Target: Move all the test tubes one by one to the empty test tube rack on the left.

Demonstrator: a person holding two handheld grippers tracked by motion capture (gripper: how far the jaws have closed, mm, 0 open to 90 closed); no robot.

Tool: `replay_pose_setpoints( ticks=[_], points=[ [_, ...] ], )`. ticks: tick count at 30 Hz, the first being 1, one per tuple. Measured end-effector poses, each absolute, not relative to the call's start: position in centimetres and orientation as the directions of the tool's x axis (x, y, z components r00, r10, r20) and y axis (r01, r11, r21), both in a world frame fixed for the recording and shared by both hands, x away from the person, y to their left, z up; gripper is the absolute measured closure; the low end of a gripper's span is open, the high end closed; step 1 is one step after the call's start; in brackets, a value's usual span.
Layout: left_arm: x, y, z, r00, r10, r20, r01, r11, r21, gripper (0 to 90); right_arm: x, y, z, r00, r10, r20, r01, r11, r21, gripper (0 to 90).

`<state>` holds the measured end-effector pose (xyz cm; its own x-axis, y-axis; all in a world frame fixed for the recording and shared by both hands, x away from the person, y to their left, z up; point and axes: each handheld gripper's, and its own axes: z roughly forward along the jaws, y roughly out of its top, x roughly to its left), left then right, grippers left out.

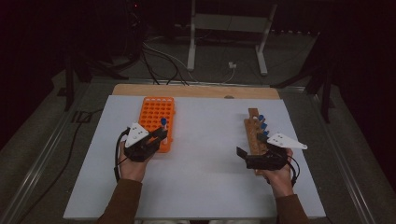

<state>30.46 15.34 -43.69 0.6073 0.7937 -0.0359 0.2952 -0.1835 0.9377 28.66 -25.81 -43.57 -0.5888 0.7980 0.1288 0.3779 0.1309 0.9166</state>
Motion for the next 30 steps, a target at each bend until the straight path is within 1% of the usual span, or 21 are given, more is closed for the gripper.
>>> replay_pose_setpoints(
  ticks=[15, 23, 30],
  points=[
    [30.9, 16.8, -44.5, 0.544, 0.839, -0.013, 0.310, -0.187, 0.932, 78.0, 28.1, -27.2, -43.7, -0.568, 0.813, 0.124, 0.380, 0.125, 0.917, 0.0],
    [32.0, 16.8, -45.8, 0.506, 0.863, -0.012, 0.346, -0.191, 0.918, 78.0, 28.0, -27.4, -43.7, -0.570, 0.812, 0.124, 0.373, 0.122, 0.920, 0.0],
    [32.4, 16.5, -47.2, 0.501, 0.865, -0.017, 0.373, -0.198, 0.906, 78.0, 27.9, -27.4, -43.8, -0.573, 0.810, 0.125, 0.372, 0.122, 0.920, 0.0]
  ],
)
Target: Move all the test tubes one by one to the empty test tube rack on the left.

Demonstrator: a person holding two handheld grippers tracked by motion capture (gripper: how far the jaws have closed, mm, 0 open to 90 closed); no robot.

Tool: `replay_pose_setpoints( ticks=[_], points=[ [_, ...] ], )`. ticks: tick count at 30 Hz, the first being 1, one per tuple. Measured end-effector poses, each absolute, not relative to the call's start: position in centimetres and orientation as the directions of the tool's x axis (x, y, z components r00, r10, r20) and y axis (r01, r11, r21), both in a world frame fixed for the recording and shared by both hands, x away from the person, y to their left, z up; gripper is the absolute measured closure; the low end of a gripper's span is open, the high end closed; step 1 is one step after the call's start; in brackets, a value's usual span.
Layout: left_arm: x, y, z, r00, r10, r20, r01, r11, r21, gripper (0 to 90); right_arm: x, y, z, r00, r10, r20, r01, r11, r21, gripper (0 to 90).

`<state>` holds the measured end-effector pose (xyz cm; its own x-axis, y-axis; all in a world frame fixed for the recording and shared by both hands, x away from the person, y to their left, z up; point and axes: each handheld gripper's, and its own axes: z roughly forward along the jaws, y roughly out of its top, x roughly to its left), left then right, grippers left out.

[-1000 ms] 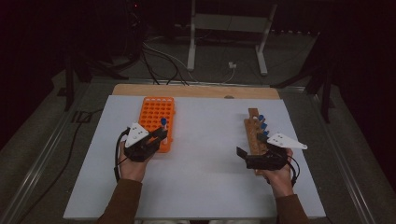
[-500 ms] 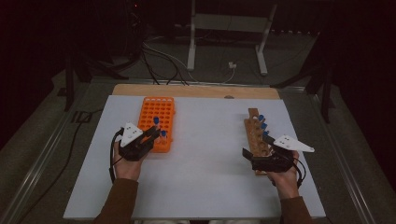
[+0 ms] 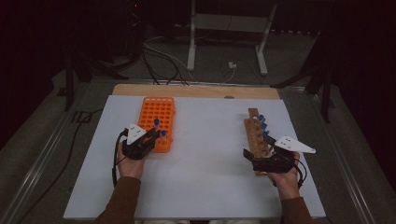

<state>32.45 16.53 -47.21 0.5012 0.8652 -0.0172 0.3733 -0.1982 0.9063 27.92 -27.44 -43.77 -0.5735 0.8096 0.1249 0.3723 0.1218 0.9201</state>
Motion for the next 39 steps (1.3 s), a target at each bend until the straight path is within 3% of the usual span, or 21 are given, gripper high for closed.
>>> replay_pose_setpoints(
  ticks=[33, 35, 36, 39],
  points=[
    [32.0, 16.4, -50.0, 0.506, 0.862, 0.017, 0.435, -0.272, 0.858, 78.0, 27.9, -27.5, -43.9, -0.580, 0.805, 0.124, 0.370, 0.125, 0.921, 0.0],
    [32.0, 16.4, -50.0, 0.493, 0.870, 0.021, 0.436, -0.268, 0.859, 75.8, 27.9, -27.5, -43.9, -0.580, 0.805, 0.125, 0.370, 0.124, 0.920, 0.0],
    [31.9, 16.5, -50.0, 0.487, 0.873, 0.025, 0.433, -0.266, 0.861, 67.7, 27.9, -27.5, -44.0, -0.579, 0.805, 0.125, 0.370, 0.123, 0.921, 0.0],
    [31.8, 17.0, -49.7, 0.484, 0.875, -0.007, 0.428, -0.230, 0.874, 60.5, 27.9, -27.5, -44.0, -0.578, 0.807, 0.126, 0.371, 0.122, 0.921, 0.0]
  ],
)
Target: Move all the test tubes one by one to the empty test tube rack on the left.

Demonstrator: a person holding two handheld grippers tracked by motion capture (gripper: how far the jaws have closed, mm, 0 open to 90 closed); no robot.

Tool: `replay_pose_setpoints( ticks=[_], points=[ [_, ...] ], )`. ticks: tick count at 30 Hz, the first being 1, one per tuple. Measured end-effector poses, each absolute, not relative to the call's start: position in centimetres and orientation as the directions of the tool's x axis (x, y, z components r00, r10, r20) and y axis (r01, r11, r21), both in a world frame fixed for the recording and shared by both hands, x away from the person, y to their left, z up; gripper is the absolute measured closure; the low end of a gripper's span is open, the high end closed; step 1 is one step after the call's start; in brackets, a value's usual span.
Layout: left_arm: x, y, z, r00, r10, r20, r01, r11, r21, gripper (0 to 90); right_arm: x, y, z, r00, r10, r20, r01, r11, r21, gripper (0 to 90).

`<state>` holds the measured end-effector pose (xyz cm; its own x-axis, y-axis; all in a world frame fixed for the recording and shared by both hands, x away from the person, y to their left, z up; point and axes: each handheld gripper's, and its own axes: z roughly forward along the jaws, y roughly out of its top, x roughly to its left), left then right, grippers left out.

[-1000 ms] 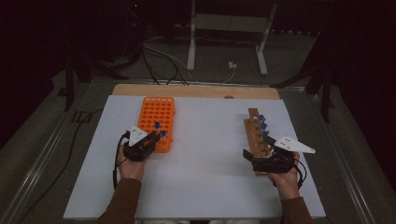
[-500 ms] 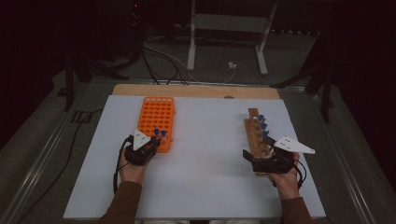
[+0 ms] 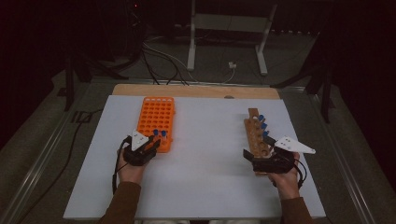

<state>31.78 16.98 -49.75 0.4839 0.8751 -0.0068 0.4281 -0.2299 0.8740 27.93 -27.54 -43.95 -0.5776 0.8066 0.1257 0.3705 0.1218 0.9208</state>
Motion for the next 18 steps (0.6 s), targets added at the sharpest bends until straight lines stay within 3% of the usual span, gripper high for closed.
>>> replay_pose_setpoints(
  ticks=[10, 12, 14, 18],
  points=[
    [30.6, 18.9, -47.6, 0.481, 0.868, -0.121, 0.393, -0.090, 0.915, 47.7, 28.1, -27.6, -44.0, -0.565, 0.818, 0.111, 0.370, 0.130, 0.920, 0.0],
    [30.2, 19.4, -47.1, 0.480, 0.865, -0.146, 0.393, -0.063, 0.918, 37.5, 28.2, -27.9, -44.0, -0.549, 0.830, 0.102, 0.373, 0.134, 0.918, 0.0],
    [30.0, 19.7, -46.8, 0.473, 0.868, -0.151, 0.395, -0.055, 0.917, 33.6, 28.3, -27.9, -44.0, -0.543, 0.834, 0.098, 0.372, 0.135, 0.918, 0.0],
    [29.3, 20.2, -46.5, 0.462, 0.873, -0.153, 0.413, -0.059, 0.909, 13.7, 28.7, -28.4, -44.1, -0.521, 0.849, 0.086, 0.379, 0.140, 0.915, 0.0]
  ],
)
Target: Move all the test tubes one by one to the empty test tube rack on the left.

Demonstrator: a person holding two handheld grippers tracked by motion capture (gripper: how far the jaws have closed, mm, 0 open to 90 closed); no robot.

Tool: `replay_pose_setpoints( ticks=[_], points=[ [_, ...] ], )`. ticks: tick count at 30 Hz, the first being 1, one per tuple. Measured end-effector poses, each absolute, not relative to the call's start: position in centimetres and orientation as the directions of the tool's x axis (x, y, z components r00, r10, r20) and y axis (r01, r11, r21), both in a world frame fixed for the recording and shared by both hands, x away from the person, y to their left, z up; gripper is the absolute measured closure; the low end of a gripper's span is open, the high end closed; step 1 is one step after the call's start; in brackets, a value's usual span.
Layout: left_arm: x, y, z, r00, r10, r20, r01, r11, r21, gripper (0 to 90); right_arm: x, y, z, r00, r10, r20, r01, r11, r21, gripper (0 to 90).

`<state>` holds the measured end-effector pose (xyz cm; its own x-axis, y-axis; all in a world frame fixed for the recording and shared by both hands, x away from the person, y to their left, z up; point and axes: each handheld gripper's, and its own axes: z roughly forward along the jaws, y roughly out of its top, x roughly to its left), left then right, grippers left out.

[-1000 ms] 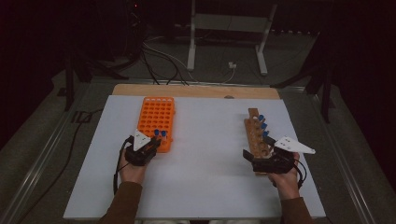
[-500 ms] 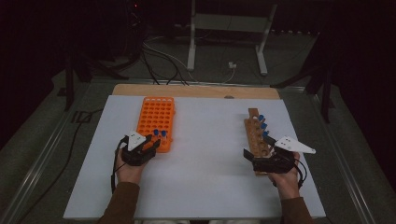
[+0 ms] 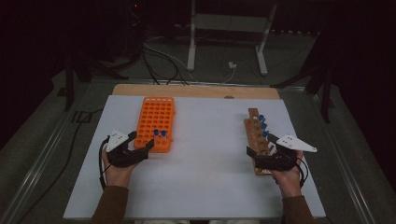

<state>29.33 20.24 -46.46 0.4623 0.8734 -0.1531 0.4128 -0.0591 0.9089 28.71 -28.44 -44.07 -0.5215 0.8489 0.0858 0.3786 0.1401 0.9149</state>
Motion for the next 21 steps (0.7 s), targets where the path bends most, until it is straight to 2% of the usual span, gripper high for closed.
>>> replay_pose_setpoints(
  ticks=[2, 3, 6, 13, 15, 21],
  points=[
    [28.9, 20.5, -46.4, 0.455, 0.876, -0.161, 0.424, -0.054, 0.904, 2.2, 29.0, -28.7, -44.2, -0.507, 0.858, 0.087, 0.388, 0.137, 0.911, 0.0],
    [28.6, 20.6, -46.4, 0.456, 0.876, -0.158, 0.421, -0.055, 0.906, 0.8, 29.1, -28.9, -44.2, -0.506, 0.858, 0.089, 0.390, 0.136, 0.911, 0.0],
    [28.2, 20.7, -46.5, 0.458, 0.877, -0.145, 0.417, -0.068, 0.906, 0.5, 29.7, -29.2, -44.4, -0.493, 0.868, 0.066, 0.409, 0.165, 0.898, 0.0],
    [27.9, 20.7, -46.6, 0.461, 0.876, -0.142, 0.417, -0.073, 0.906, 0.5, 30.9, -30.1, -44.8, -0.447, 0.894, 0.034, 0.439, 0.186, 0.879, 13.4],
    [27.9, 20.8, -46.7, 0.459, 0.875, -0.151, 0.420, -0.065, 0.905, 0.6, 31.3, -30.3, -45.1, -0.444, 0.895, 0.039, 0.453, 0.187, 0.872, 21.7],
    [27.8, 20.7, -46.7, 0.454, 0.878, -0.148, 0.421, -0.066, 0.905, 0.6, 31.9, -30.4, -45.9, -0.435, 0.900, 0.008, 0.459, 0.214, 0.862, 60.5]
  ],
)
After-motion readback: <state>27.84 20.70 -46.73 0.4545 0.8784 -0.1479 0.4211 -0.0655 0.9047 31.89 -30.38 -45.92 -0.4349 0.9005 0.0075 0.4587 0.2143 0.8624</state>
